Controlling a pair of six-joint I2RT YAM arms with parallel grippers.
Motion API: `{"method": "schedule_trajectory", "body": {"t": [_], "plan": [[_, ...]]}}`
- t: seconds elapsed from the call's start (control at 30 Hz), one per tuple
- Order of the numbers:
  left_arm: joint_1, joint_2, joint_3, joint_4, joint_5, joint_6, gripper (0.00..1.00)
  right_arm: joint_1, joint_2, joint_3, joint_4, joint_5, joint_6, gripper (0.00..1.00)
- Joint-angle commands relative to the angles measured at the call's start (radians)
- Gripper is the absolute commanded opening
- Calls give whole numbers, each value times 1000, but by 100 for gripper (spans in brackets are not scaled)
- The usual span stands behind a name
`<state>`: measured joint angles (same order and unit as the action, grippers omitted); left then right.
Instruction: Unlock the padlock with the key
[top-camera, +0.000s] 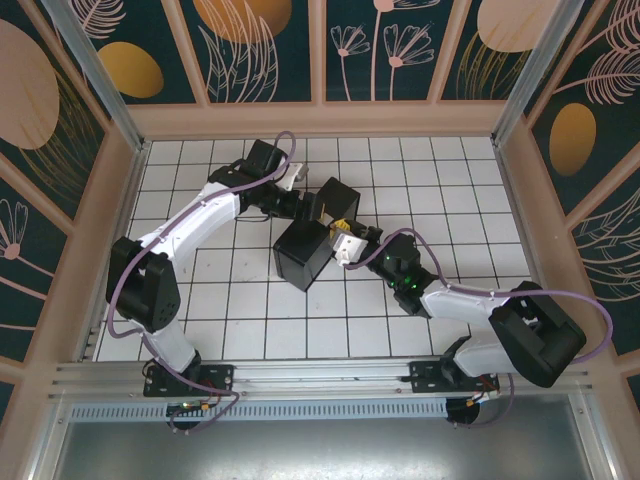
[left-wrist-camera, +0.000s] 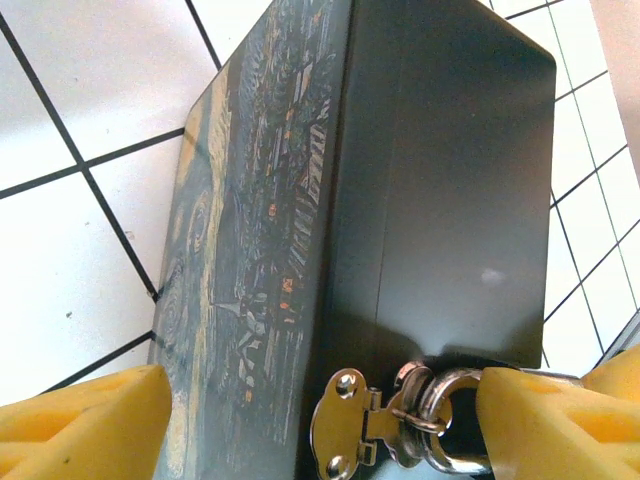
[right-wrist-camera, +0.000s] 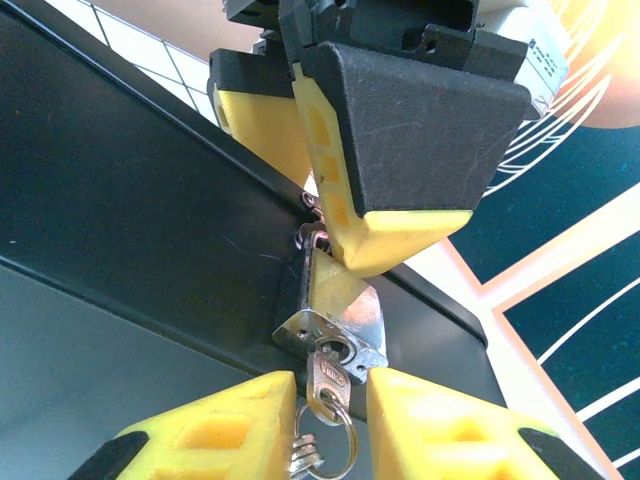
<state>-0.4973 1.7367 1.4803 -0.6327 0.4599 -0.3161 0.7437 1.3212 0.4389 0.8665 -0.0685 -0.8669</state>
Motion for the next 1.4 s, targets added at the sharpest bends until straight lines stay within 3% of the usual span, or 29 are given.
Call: {"method": "schedule_trajectory", "body": {"t": [0.0,0.23,0.67,0.8,1.13,1.37], "plan": [[4,21,24,-19,-3,19,80,-5,0,19,-43,18,-22,27],[4,13,23,-21,-4,19,80,-6,18,28,-43,27,-34,25],[4,13,13,-17,11,22,79,-8,15,45,-79,8,-3,8],[4,9,-7,-10,29,20,78,-12,5,87,-173,-36,62,3],[3,-8,-60,42,69,4,78,-82,14,223,-398,-223,519,2],[3,-4,-58,53,75,11,77,-172,29,222,-291,-460,967,3]]}}
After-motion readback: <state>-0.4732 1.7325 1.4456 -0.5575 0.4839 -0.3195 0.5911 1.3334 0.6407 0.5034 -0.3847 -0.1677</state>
